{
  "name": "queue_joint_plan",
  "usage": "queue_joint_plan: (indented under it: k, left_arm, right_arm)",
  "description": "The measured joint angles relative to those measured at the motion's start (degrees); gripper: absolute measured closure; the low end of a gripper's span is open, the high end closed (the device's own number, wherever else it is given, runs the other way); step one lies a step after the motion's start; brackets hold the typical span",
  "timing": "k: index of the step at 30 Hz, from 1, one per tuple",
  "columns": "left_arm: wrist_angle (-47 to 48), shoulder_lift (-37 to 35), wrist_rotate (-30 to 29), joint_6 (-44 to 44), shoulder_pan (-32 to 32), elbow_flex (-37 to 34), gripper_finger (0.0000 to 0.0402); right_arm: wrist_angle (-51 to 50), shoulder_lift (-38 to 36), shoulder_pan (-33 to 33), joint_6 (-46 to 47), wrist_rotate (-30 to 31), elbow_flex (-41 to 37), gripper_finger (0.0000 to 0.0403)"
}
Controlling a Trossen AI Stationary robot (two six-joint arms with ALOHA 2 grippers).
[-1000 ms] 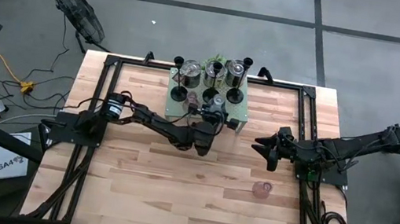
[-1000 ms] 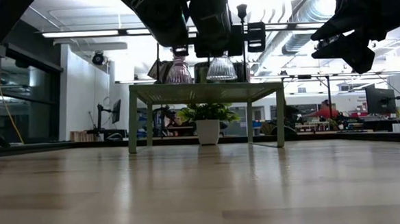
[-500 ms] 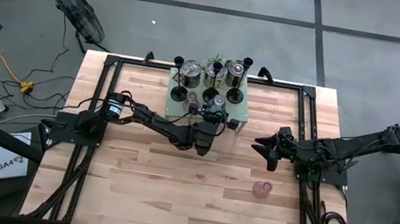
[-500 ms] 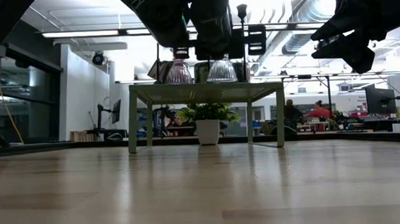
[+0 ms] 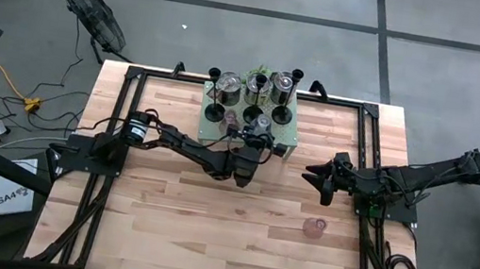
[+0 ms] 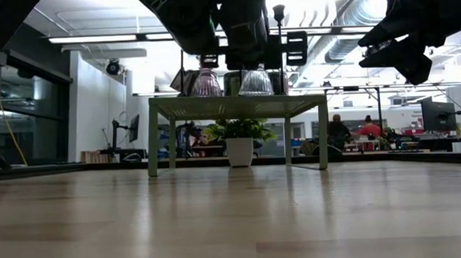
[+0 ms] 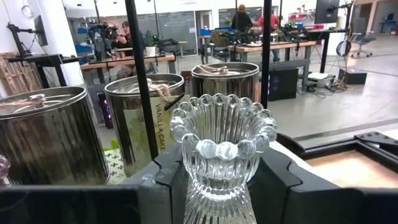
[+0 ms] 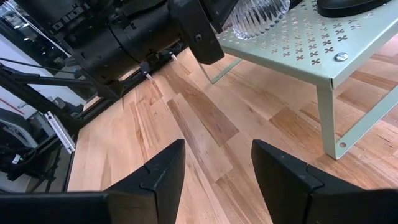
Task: Pick & Place candle stick holders
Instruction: Put the transparent candle holder on the shelf
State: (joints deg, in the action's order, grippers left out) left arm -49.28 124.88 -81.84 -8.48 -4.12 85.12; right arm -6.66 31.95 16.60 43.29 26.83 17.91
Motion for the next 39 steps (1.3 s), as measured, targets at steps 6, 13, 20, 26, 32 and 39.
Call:
queue_joint_plan:
  k: [6,13,20,26,32,39]
  left_arm:
    - [-0.14,0.0,-0.04,-0.1,0.0,0.0,0.0281]
    - [-0.08,0.0,-0.15,-0.23,0.0,0.0,0.0281]
    - [-0.06,0.0,-0.37,-3.03,-0.12,1.23,0.0281]
    - [0.42,0.0,-1.22,-4.41,-0.57,2.21,0.0281]
    - [0.88,0.0,-2.38,-4.74,-0.6,2.23,0.0281]
    - [1.33,0.0,-2.32,-4.68,-1.22,2.23,0.0281]
  right_arm:
    - [0.0,0.0,0.01,-0.01,0.0,0.0,0.0225]
    - [0.0,0.01,0.0,0.0,0.0,0.0,0.0225]
    - [0.0,0.01,0.02,0.0,0.0,0.0,0.0225]
    - [0.0,-0.01,0.02,0.0,0.0,0.0,0.0225]
    - [0.0,0.01,0.0,0.0,0.0,0.0,0.0225]
    - [0.0,0.01,0.0,0.0,0.0,0.0,0.0225]
